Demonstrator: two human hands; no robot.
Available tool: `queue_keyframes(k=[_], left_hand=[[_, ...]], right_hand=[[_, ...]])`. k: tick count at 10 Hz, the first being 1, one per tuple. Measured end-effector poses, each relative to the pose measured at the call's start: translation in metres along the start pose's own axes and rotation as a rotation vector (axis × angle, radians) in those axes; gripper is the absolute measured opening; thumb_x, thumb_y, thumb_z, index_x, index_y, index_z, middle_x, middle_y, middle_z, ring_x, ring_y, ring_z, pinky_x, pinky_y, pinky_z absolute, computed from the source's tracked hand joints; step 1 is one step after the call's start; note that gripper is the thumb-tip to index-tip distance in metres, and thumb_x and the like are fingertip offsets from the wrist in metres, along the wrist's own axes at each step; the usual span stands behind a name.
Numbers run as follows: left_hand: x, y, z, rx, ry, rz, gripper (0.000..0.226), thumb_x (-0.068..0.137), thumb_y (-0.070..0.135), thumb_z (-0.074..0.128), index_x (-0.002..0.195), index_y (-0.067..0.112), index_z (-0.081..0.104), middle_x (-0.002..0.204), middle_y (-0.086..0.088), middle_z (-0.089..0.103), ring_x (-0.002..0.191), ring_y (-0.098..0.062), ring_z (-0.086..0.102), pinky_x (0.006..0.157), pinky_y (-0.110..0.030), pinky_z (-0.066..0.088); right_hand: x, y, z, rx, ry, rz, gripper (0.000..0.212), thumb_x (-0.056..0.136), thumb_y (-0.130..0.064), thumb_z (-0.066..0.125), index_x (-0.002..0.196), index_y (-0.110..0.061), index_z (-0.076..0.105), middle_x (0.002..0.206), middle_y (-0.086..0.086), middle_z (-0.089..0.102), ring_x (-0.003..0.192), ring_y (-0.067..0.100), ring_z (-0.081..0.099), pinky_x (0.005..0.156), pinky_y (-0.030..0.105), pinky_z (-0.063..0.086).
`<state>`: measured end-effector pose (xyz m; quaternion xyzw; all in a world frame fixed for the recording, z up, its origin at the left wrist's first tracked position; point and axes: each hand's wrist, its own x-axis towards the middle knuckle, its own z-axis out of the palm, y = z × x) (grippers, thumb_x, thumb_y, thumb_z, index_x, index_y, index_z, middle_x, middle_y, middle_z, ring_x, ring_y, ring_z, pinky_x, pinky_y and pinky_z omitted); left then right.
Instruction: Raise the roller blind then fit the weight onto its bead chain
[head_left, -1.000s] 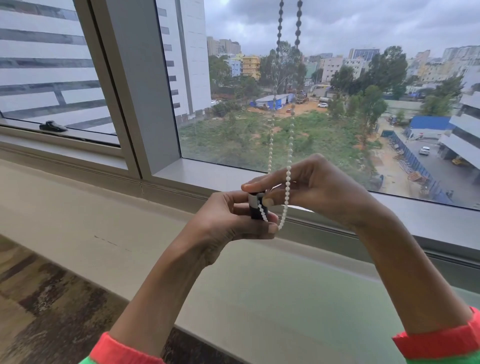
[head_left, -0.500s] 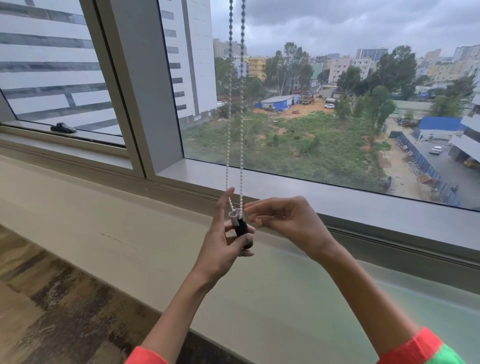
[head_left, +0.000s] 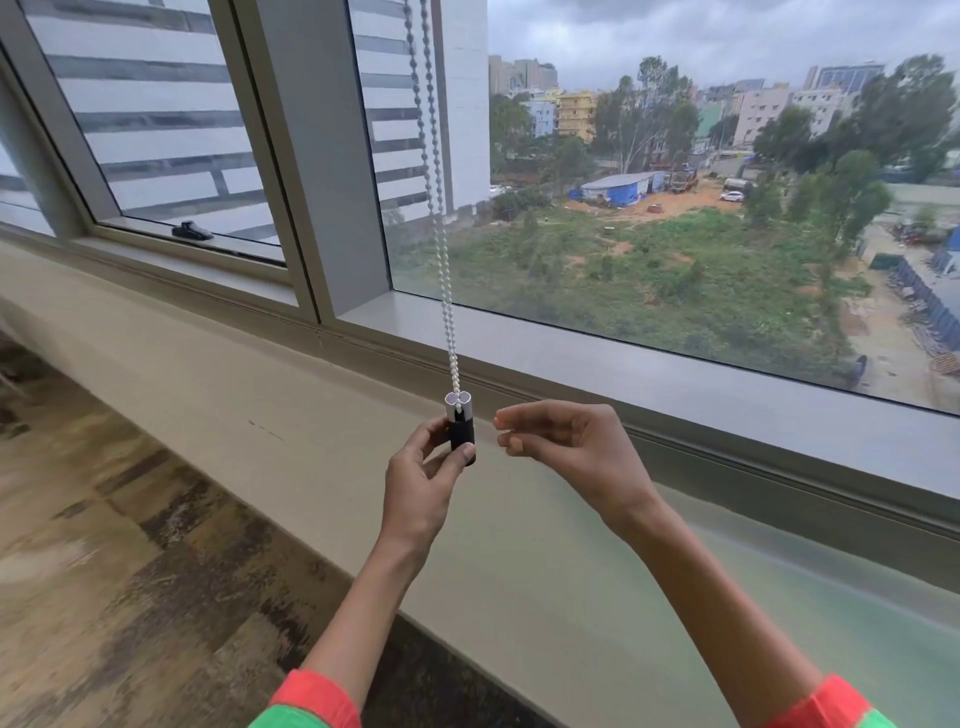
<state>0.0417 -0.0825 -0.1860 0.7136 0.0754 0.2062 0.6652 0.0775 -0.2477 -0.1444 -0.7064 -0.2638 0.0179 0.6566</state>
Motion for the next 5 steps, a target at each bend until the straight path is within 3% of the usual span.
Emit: queue_keyframes(k=[1,2,3,4,5], left_hand=[[-0.005,0.001,0.001,0.032,0.016,-0.002,0.027,0.084,0.003,0.065,0.108,0.015,0.063,0.100,0.000,0.071,0.078,-0.008,0.070,0.079,-0.023,0.055],[-0.010,0.008,-0.005,0.170,0.000,0.002,0.030,0.081,0.006,0.069,0.110,0.012,0.064,0.096,-0.001,0.071,0.086,-0.014,0.070,0.072,-0.012,0.050],[-0.011,0.012,-0.015,0.288,-0.041,0.015,0.035,0.080,0.005,0.069,0.114,0.011,0.064,0.097,-0.002,0.070,0.093,-0.014,0.067,0.077,-0.013,0.052],[-0.013,0.018,-0.028,0.417,-0.036,0.093,0.049,0.081,0.008,0.068,0.129,0.008,0.054,0.111,-0.005,0.069,0.108,-0.023,0.063,0.095,-0.032,0.048],[-0.015,0.028,-0.035,0.575,0.028,0.150,0.057,0.084,0.012,0.064,0.138,0.010,0.044,0.130,-0.007,0.061,0.119,-0.033,0.055,0.103,-0.042,0.041]], right_hand=[[-0.004,-0.005,0.000,0.007,0.016,-0.012,0.022,0.076,0.005,0.070,0.096,-0.004,0.072,0.094,0.010,0.075,0.086,0.020,0.072,0.084,0.029,0.055],[-0.014,-0.031,-0.010,0.075,0.080,-0.082,0.021,0.078,0.003,0.069,0.097,-0.004,0.072,0.091,0.010,0.075,0.079,0.015,0.070,0.079,0.024,0.055],[-0.023,-0.062,-0.016,0.154,0.147,-0.163,0.022,0.078,-0.002,0.069,0.099,-0.001,0.071,0.088,0.010,0.075,0.077,0.018,0.070,0.076,0.025,0.055],[-0.048,-0.128,-0.030,0.215,0.265,-0.390,0.024,0.078,-0.014,0.068,0.100,-0.004,0.070,0.087,0.004,0.076,0.080,0.020,0.070,0.075,0.028,0.055],[-0.078,-0.178,-0.036,0.224,0.283,-0.573,0.019,0.080,-0.021,0.066,0.098,-0.015,0.070,0.091,-0.002,0.076,0.087,0.019,0.068,0.078,0.030,0.054]])
